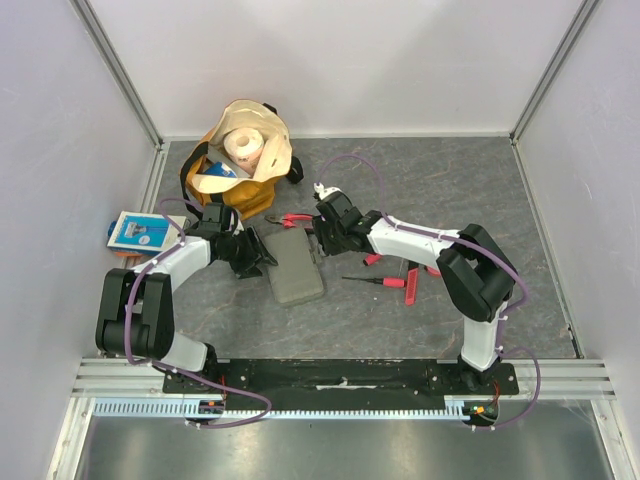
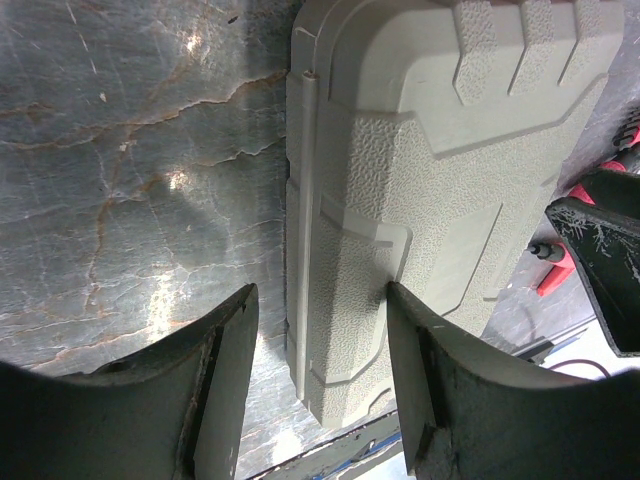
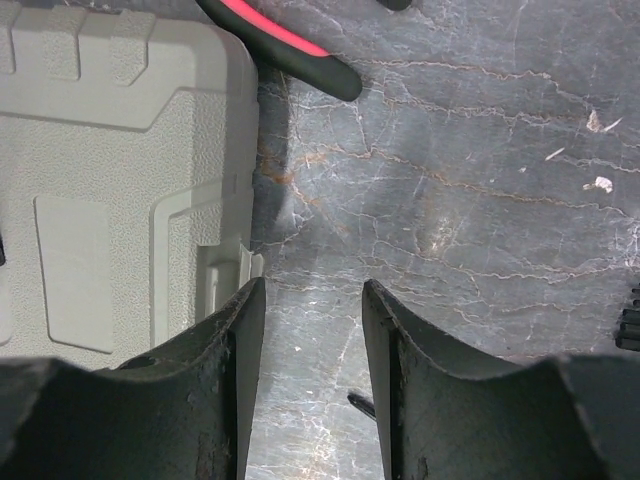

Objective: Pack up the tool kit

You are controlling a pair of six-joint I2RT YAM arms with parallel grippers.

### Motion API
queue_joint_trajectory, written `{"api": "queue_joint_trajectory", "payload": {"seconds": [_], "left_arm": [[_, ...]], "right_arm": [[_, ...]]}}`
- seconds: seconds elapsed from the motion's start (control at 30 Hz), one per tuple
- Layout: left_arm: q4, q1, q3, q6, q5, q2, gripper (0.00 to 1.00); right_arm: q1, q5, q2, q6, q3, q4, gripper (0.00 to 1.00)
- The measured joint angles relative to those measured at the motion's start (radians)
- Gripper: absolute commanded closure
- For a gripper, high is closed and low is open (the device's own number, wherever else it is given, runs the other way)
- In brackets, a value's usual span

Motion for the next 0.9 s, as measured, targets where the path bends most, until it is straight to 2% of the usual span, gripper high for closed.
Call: {"api": "queue_joint_trajectory", "payload": {"seconds": [0.9], "left_arm": [[0.0, 0.0, 0.0, 0.0, 0.0, 0.0, 0.41]], "right_arm": [[-0.006, -0.062, -0.018, -0.01, 0.0, 0.007, 0.47]]}}
